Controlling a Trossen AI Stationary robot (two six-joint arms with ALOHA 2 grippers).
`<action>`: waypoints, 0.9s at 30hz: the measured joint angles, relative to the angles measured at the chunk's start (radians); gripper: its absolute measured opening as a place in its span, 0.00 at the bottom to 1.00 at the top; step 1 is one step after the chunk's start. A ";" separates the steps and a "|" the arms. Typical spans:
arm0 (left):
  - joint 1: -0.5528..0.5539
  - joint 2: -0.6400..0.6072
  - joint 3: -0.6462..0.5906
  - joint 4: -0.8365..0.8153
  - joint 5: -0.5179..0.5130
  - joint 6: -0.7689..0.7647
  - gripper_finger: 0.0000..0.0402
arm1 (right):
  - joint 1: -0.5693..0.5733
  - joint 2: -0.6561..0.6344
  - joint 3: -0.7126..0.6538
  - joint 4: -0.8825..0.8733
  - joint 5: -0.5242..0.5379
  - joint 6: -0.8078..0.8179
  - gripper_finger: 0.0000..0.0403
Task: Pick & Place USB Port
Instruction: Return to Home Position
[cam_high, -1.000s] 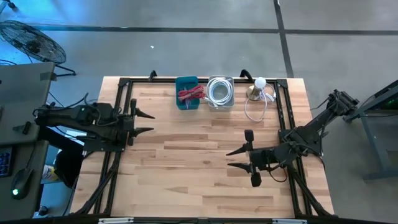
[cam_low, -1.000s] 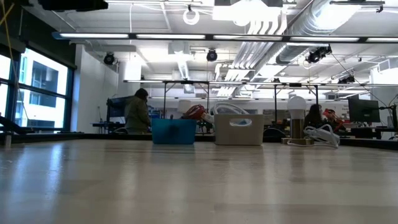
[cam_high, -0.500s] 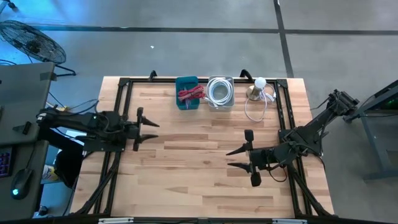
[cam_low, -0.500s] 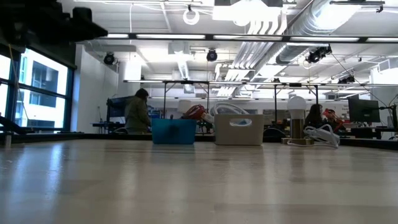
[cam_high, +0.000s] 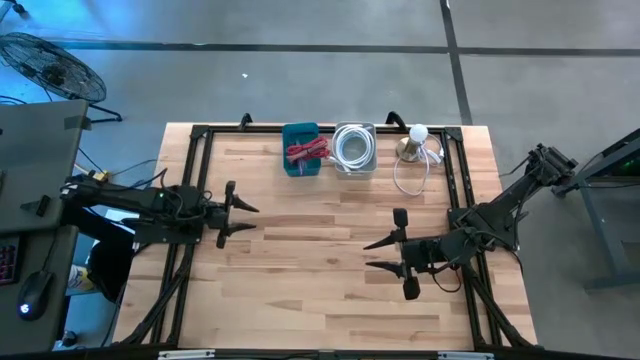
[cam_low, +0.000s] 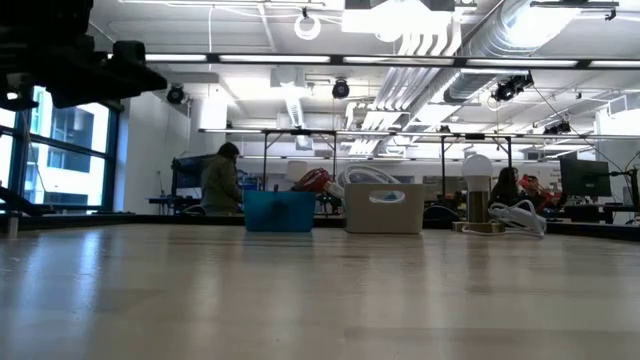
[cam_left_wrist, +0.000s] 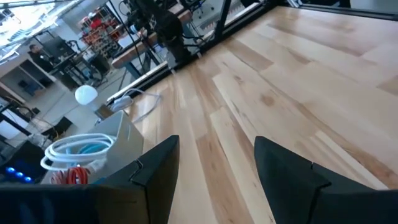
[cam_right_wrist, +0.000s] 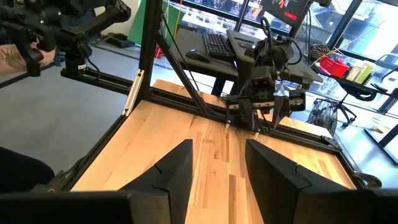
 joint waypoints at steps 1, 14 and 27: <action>0.000 -0.009 -0.009 0.002 0.000 -0.002 0.50 | 0.000 0.000 0.000 0.000 0.000 0.000 0.35; 0.000 -0.146 -0.112 0.005 0.017 -0.012 0.50 | 0.000 0.000 0.000 0.000 0.000 0.001 0.35; 0.000 -0.173 -0.143 0.024 0.052 -0.002 0.50 | 0.000 0.000 0.000 0.000 0.006 0.005 0.35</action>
